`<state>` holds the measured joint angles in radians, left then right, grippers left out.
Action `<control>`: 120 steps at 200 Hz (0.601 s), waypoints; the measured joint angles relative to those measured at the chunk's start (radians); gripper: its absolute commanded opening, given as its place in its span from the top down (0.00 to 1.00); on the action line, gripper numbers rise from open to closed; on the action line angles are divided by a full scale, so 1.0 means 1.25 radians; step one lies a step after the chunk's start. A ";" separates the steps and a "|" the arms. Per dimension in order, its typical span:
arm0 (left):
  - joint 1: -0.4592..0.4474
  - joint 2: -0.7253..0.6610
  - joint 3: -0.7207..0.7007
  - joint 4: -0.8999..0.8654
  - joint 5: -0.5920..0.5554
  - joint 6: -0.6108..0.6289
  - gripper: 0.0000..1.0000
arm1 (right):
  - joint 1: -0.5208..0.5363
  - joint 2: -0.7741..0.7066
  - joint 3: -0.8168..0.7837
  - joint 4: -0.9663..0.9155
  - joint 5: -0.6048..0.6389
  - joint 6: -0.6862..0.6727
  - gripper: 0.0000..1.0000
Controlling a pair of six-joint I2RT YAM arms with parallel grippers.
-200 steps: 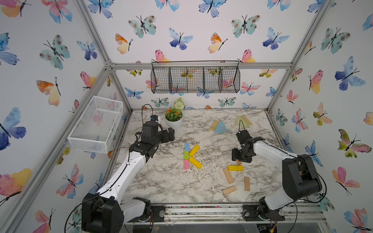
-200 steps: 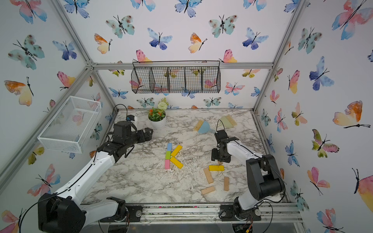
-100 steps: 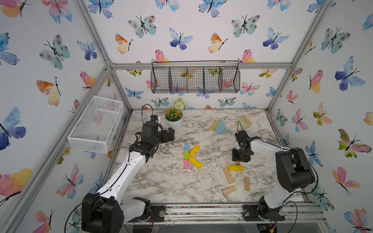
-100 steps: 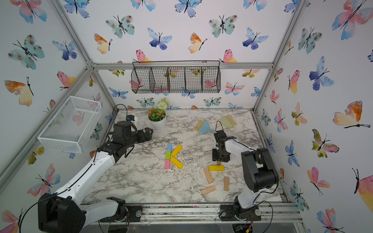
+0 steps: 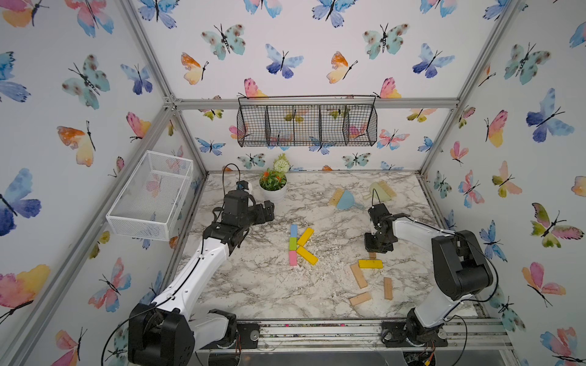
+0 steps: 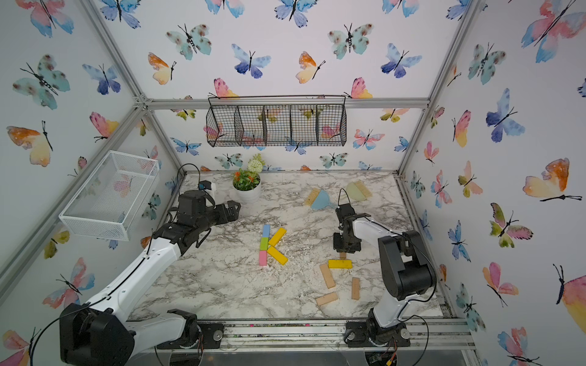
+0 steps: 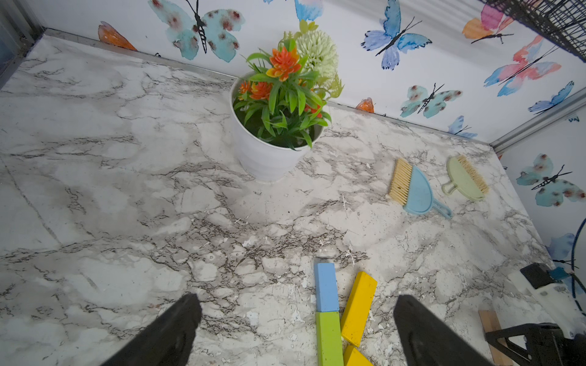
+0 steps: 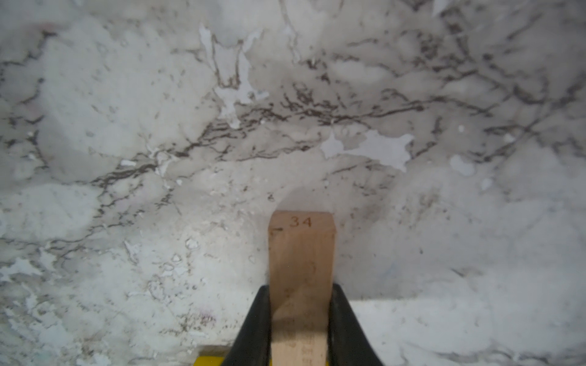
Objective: Assemble the letter k with building blocks
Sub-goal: Pick up the building block from the center of the board.
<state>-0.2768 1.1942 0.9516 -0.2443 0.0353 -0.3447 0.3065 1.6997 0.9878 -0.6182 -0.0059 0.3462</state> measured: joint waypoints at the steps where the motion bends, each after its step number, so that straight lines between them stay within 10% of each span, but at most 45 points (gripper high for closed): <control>1: 0.000 0.000 0.000 0.000 0.000 0.000 0.02 | 0.000 0.000 0.001 0.000 0.000 0.000 0.80; 120: 0.000 0.001 0.000 0.000 0.000 0.000 0.02 | 0.083 0.079 0.284 -0.048 -0.040 0.033 0.81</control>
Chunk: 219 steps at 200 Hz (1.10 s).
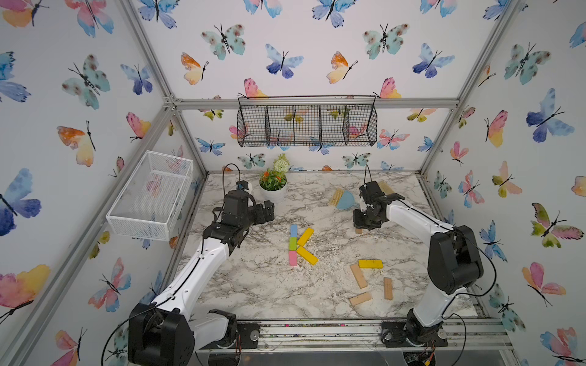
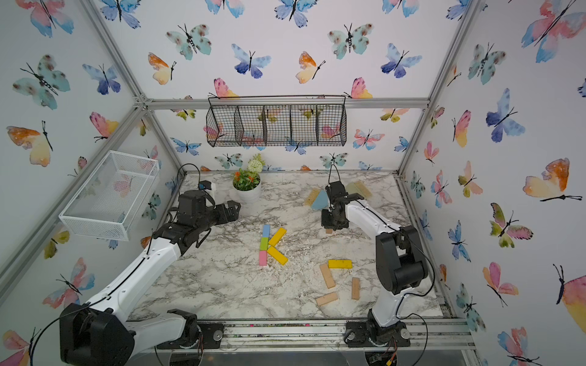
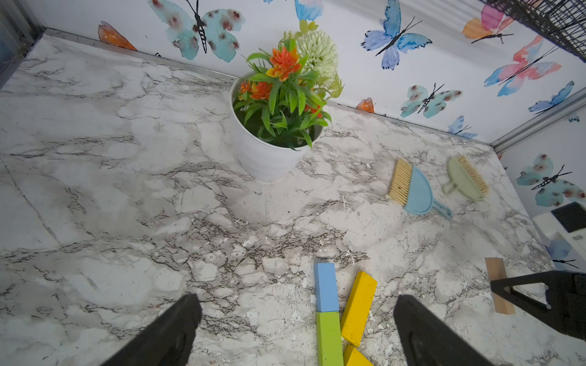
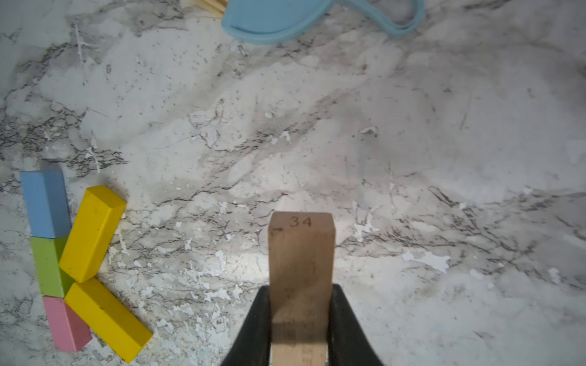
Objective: Assemble the letter k with building blocks
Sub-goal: Pick up the building block from the center of the board, then place the building block at the center of the board.
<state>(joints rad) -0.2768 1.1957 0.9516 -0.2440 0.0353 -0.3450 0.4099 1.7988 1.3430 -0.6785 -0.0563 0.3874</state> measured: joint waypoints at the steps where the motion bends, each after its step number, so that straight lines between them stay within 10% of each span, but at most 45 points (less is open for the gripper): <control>1: 0.000 0.000 0.000 0.000 0.000 0.000 0.02 | 0.003 0.004 0.003 0.000 0.000 0.002 0.81; 219: 0.000 0.001 0.000 0.000 0.000 0.000 0.02 | 0.174 0.283 0.238 -0.036 -0.022 0.107 0.80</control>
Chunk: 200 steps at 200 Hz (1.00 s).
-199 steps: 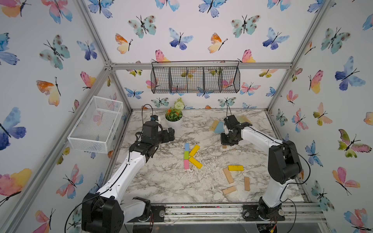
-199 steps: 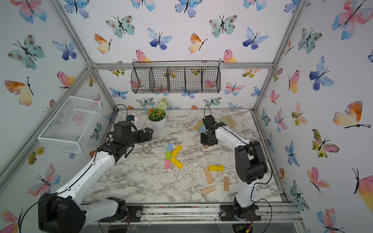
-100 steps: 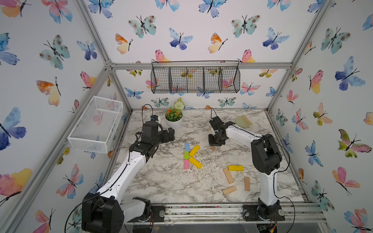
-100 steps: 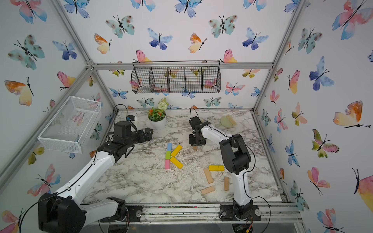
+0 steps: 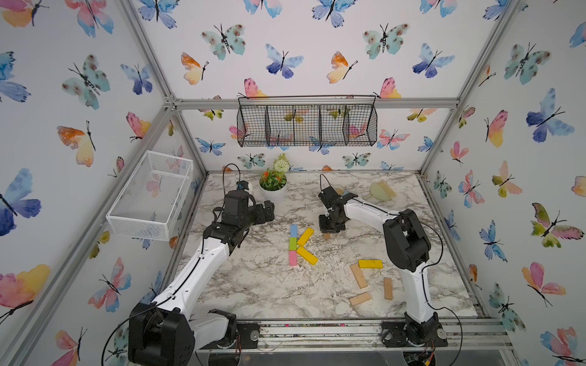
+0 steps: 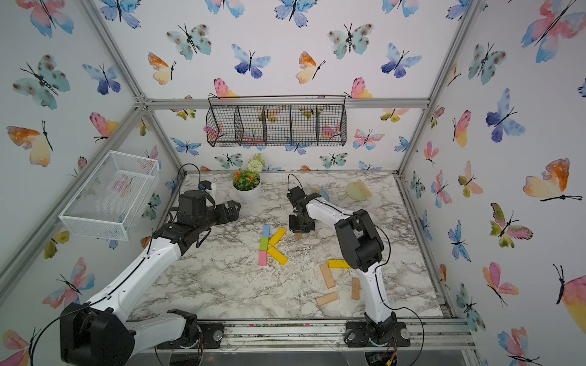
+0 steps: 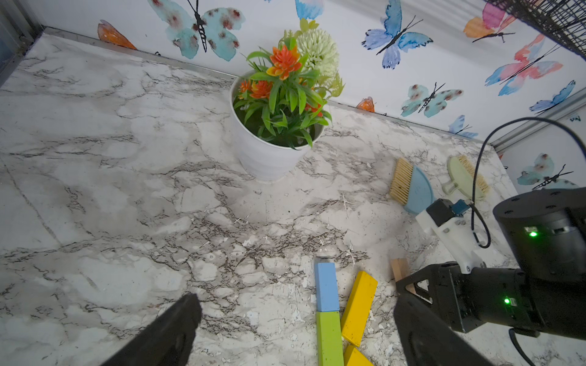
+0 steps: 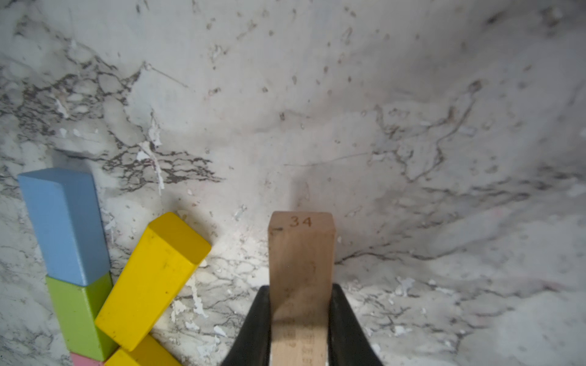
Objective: Assemble the letter k with building blocks
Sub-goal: Place the building block at the center of the board.
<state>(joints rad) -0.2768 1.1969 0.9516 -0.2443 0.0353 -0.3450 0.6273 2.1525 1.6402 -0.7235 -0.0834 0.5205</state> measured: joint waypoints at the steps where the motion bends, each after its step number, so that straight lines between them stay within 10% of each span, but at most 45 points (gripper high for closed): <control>1: 0.000 0.000 0.000 0.000 0.000 0.000 0.02 | 0.000 0.000 0.000 0.000 0.000 0.000 0.80; 134: 0.000 0.000 0.000 0.000 0.000 0.000 0.02 | 0.002 0.000 -0.020 0.000 0.008 0.019 0.78; 200: 0.000 0.000 0.000 0.000 0.000 0.000 0.02 | 0.002 0.000 -0.020 0.003 0.007 0.026 0.55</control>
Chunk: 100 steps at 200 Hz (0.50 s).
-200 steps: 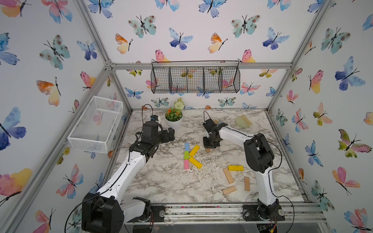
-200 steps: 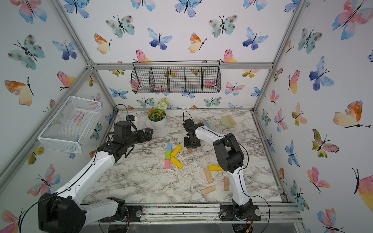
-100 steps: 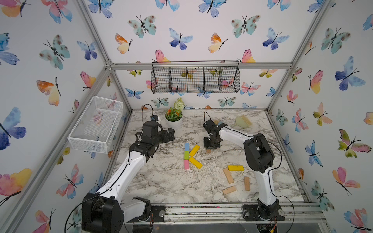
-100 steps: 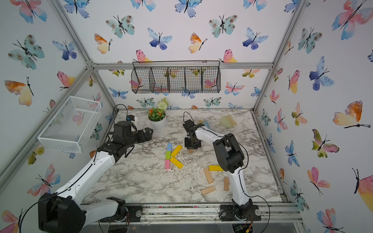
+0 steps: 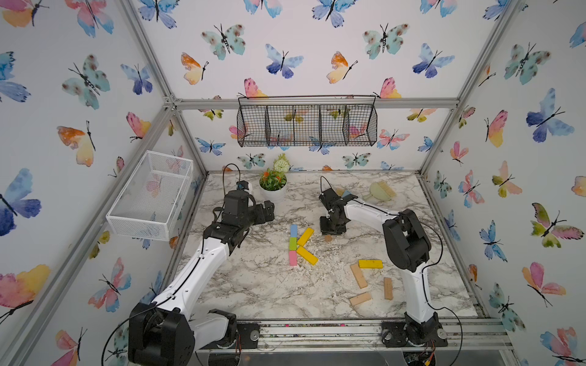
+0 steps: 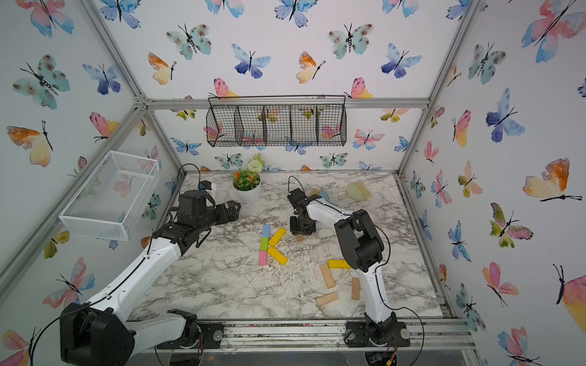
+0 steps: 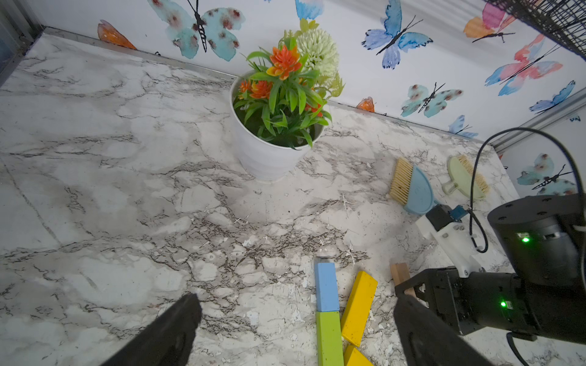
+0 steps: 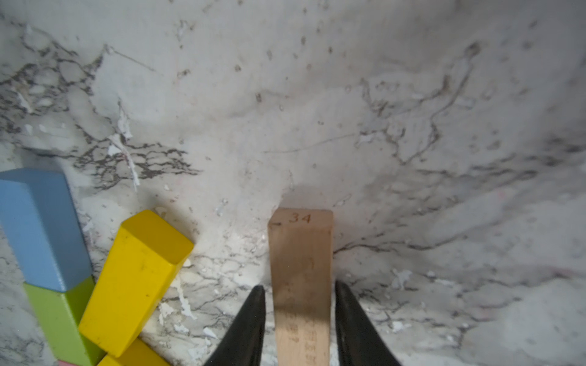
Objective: Assemble the letter k with building blocks
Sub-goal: Place the building block at the center of the board.
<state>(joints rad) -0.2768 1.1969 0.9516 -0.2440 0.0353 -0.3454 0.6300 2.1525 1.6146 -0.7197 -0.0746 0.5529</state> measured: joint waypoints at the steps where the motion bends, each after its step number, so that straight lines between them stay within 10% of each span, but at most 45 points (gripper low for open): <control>1: 0.000 0.000 0.000 0.000 0.000 0.000 0.02 | 0.000 0.000 0.000 0.000 0.000 0.000 0.55; 100: 0.000 0.000 0.000 0.000 0.000 0.000 0.02 | 0.000 -0.001 0.000 0.005 -0.002 0.004 0.56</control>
<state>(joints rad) -0.2768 1.1969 0.9516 -0.2443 0.0353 -0.3454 0.6300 2.1517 1.6146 -0.7139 -0.0765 0.5583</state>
